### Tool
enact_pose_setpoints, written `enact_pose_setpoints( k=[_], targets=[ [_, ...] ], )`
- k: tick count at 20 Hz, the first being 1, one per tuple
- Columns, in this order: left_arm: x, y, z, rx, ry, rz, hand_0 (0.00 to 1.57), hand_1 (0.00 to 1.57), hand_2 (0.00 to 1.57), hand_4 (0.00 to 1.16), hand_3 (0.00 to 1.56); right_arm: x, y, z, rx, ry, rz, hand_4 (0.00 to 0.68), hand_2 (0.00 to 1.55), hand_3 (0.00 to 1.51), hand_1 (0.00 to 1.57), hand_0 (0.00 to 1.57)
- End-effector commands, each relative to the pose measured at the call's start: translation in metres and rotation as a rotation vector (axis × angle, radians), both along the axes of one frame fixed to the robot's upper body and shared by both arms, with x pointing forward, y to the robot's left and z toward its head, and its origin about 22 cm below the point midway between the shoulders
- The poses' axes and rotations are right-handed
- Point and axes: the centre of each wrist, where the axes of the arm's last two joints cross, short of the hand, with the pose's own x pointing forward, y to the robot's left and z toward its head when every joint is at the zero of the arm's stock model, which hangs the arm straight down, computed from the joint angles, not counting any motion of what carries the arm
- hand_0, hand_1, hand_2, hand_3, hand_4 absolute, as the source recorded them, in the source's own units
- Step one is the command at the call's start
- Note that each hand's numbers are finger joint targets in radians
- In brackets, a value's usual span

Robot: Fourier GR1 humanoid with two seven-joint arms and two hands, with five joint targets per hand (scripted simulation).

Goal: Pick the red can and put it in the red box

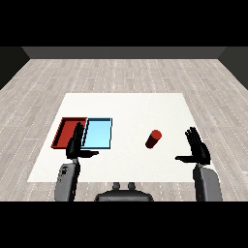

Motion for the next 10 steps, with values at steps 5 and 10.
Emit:
enact_pose_setpoints(
  k=[5, 10],
  targets=[
    [-0.014, 0.004, -0.018, -0.036, -0.22, -0.036, 0.0, 0.0, 0.0, 0.0, 0.0, -0.009, -0.049, -0.011, 0.064, -0.154, 0.048, 0.0, 0.0, 0.0, 0.0, 0.0],
    [-0.007, 0.008, -0.015, -0.05, -0.198, -0.036, 0.0, 0.0, 0.0, 0.0, 0.0, -0.011, -0.055, -0.006, 0.057, -0.161, 0.054, 0.0, 0.0, 0.0, 0.0, 0.0]
  ],
)
